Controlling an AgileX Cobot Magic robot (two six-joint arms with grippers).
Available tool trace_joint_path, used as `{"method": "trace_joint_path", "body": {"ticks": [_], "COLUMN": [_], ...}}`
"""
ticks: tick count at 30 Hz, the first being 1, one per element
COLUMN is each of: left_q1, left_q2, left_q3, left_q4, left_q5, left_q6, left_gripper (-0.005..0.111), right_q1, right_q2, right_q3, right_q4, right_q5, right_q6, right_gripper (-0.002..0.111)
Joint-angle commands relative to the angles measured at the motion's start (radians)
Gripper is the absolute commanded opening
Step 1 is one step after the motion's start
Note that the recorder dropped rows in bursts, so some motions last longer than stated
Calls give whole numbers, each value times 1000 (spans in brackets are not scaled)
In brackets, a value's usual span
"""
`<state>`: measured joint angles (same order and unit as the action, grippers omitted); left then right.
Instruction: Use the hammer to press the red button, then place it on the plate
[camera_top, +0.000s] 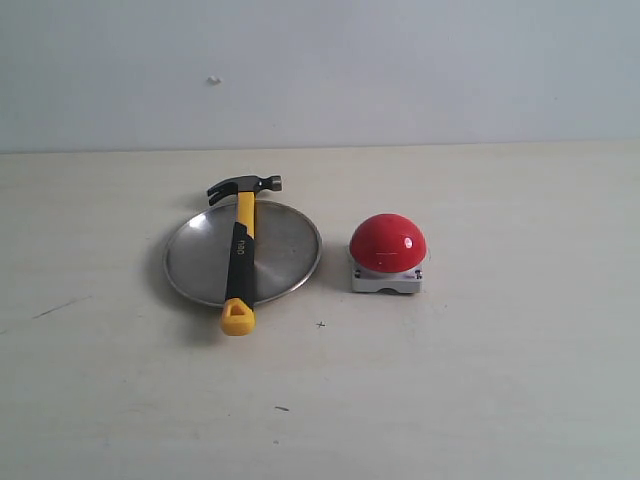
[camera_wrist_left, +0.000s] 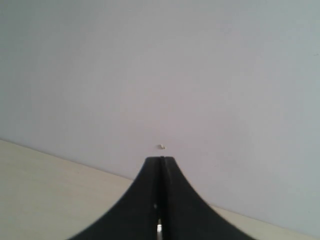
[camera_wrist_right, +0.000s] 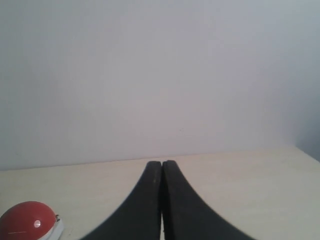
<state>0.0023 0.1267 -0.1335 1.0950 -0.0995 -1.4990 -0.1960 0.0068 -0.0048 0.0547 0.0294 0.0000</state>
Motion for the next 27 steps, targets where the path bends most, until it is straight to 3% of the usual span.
{"method": "trace_joint_path", "body": {"ticks": [1,27], "left_q1": [-2,-2], "left_q2": [-2,-2], "left_q3": [5,6], "left_q4": [2,3], "left_q5": [4,4], "left_q6": [4,0], "left_gripper": [0,0], "right_q1": [4,4], "right_q2": [-7,-7], "right_q3": [5,5], "right_q4": [-23,-27], "right_q5": [27,22], "right_q6": [127,127], "right_gripper": [0,0]}}
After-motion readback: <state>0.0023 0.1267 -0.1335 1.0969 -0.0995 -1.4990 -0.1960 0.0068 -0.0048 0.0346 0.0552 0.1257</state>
